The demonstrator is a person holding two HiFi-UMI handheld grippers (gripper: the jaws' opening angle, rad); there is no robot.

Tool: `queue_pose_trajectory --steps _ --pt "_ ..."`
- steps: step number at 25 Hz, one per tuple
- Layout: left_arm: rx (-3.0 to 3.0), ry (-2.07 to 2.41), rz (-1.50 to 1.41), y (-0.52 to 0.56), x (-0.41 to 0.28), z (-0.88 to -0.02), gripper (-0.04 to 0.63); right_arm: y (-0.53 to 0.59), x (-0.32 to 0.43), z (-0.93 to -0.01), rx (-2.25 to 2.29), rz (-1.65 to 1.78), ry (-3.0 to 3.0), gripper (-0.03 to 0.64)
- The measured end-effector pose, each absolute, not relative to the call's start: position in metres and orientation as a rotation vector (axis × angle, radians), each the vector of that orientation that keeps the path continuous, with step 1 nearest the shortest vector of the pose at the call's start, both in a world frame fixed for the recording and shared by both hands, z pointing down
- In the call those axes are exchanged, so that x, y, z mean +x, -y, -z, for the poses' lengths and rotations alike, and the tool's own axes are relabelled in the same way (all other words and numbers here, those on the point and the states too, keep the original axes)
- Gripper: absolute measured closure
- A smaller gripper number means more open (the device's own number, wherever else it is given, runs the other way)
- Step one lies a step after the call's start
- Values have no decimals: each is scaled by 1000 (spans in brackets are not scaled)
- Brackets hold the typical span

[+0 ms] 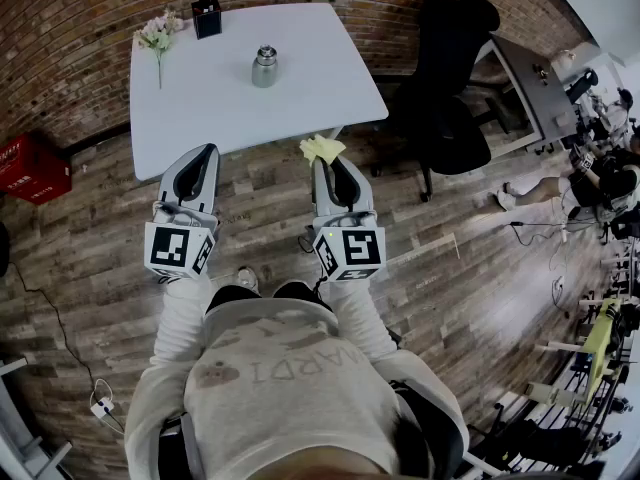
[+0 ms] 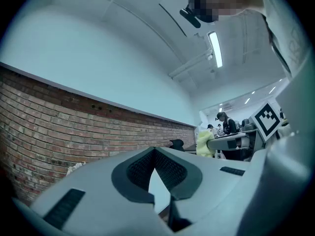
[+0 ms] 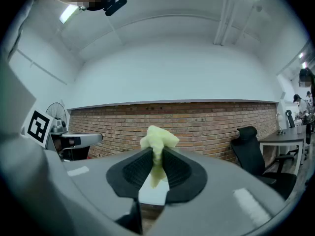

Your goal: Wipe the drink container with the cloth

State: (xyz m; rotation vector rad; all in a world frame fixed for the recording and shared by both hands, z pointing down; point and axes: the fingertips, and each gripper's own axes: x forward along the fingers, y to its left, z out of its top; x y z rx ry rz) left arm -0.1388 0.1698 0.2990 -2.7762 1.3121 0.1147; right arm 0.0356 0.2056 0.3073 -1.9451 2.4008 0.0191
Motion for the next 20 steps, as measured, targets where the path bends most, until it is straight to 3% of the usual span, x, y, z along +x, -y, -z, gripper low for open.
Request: queue_pose_trajectory --steps 20 --pt "-2792 -1266 -151 -153 -160 -298 597 -194 17 -302 -1966 -50 -2331 545"
